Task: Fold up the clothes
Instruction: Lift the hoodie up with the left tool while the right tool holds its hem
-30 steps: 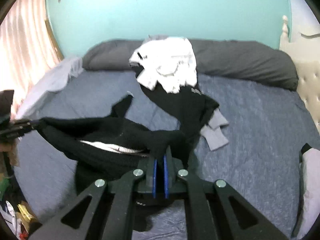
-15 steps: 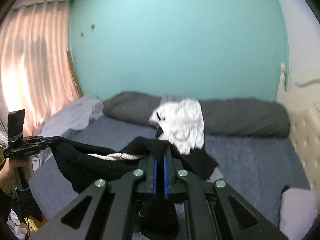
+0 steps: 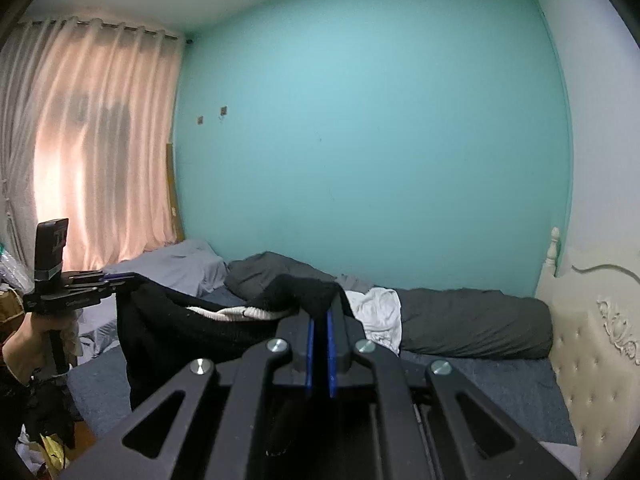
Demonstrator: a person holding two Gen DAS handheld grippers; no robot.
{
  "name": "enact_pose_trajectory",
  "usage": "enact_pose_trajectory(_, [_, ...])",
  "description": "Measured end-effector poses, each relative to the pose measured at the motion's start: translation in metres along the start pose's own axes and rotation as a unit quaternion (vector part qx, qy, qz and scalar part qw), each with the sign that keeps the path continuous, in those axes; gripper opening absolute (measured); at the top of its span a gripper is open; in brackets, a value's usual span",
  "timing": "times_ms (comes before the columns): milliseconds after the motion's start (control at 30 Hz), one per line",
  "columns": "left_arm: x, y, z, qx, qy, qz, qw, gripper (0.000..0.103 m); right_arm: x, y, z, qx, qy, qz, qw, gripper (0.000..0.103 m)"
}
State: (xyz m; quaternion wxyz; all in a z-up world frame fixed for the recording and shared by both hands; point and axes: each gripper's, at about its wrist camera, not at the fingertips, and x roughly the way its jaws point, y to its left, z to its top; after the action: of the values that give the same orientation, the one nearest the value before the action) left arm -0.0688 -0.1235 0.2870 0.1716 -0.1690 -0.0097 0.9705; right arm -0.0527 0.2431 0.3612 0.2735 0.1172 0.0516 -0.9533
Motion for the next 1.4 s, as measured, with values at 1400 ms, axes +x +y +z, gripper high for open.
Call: enact_pose_trajectory(1400, [0.276,0.099,-0.258,-0.092,0.239,0.032,0.9662,0.011,0.257,-0.067,-0.3,0.116,0.236,0.037,0.964,0.005])
